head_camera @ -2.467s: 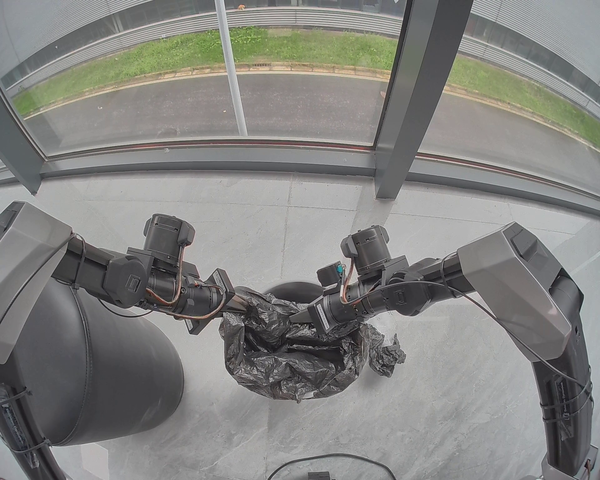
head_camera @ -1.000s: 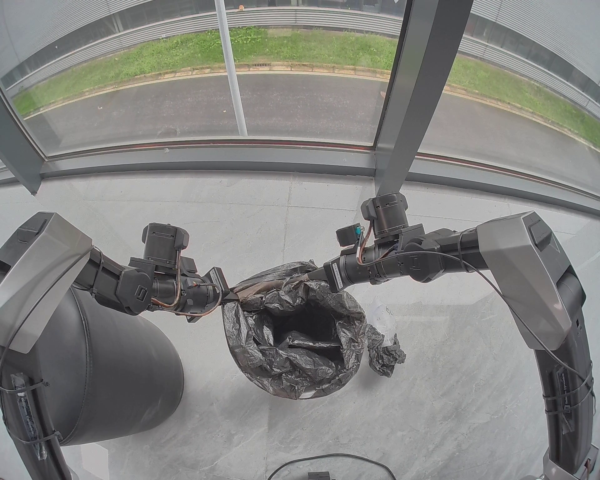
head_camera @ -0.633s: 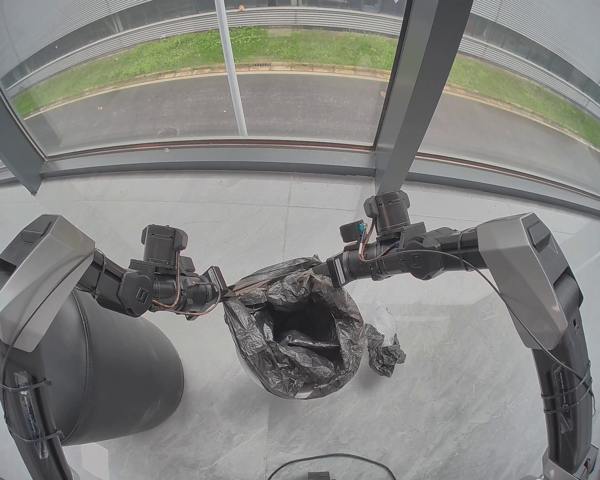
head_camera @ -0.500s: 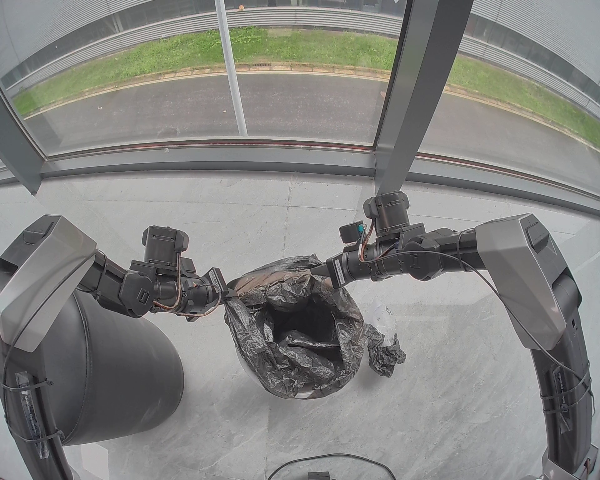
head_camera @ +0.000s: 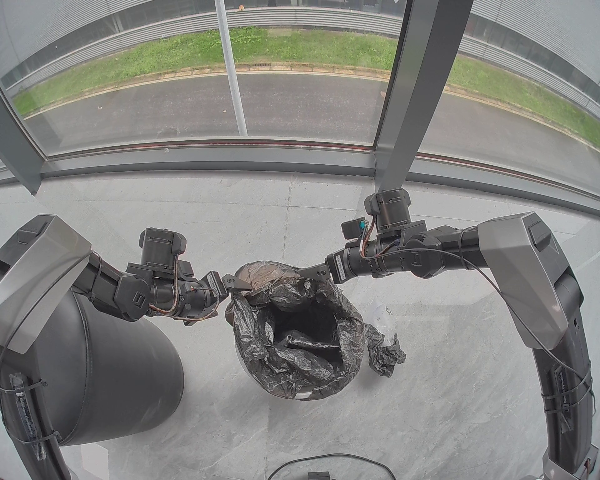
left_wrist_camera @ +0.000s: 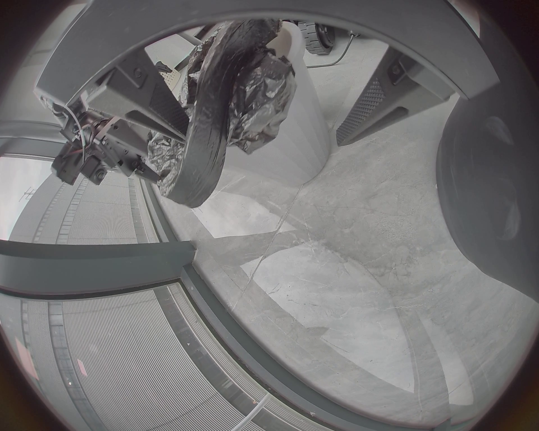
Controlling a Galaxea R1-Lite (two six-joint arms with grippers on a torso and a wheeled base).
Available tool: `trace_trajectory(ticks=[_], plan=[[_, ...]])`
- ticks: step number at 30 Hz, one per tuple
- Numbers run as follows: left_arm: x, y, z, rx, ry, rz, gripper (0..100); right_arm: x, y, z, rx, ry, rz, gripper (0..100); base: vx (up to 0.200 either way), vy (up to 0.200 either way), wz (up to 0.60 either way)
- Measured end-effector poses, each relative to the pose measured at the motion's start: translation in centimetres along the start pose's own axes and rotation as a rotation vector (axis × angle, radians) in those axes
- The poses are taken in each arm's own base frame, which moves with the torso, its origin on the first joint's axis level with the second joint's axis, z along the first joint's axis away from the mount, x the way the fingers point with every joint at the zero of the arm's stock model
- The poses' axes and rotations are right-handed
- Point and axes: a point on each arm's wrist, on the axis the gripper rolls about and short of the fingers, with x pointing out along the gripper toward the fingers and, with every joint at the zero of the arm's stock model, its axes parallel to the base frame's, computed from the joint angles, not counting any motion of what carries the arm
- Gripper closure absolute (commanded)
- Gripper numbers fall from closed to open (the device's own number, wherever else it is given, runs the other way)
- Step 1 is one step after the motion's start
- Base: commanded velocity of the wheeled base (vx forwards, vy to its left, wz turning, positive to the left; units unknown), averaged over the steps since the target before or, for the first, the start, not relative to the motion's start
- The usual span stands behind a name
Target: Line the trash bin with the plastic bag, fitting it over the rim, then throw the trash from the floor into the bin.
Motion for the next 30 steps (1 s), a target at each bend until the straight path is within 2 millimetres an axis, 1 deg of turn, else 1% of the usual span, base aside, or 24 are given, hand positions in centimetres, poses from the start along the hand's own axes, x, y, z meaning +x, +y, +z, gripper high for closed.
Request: trace_trajectory(ticks=[6,11,16,21,24,27,30], plan=[[-0.4,0.6,-0.6,0.020,0.015,0.023,0,-0.8,0.1,0.6,-0.001,-0.011,-0.006,0,0.000,0.000,0.00],[-0.6,1.2,-1.4,0.031,0.039,0.043,0,-2.1,0.6,0.8,0.018,-0.010,-0.013,0,0.000,0.000,0.00],[-1.4,1.1,-2.4,0.045,0.056,0.056,0,-4.5,1.3,0.8,0.073,-0.028,-0.016,0,0.000,0.000,0.00],[-2.5,0.3,-3.5,0.073,0.051,0.078,0,-7.1,1.7,0.4,0.099,-0.089,-0.021,0,0.000,0.000,0.00],[-3.2,-0.3,-4.0,0.090,0.044,0.084,0,-8.8,1.6,0.2,0.116,-0.145,-0.031,0,0.000,0.000,0.00],[-4.0,-0.9,-4.4,0.102,0.038,0.081,0,-10.1,1.4,0.1,0.170,-0.173,-0.029,0,0.000,0.000,0.00],[-4.7,-1.4,-5.3,0.117,0.048,0.080,0,-11.5,1.0,0.2,0.209,-0.201,0.003,0,0.000,0.000,0.00]])
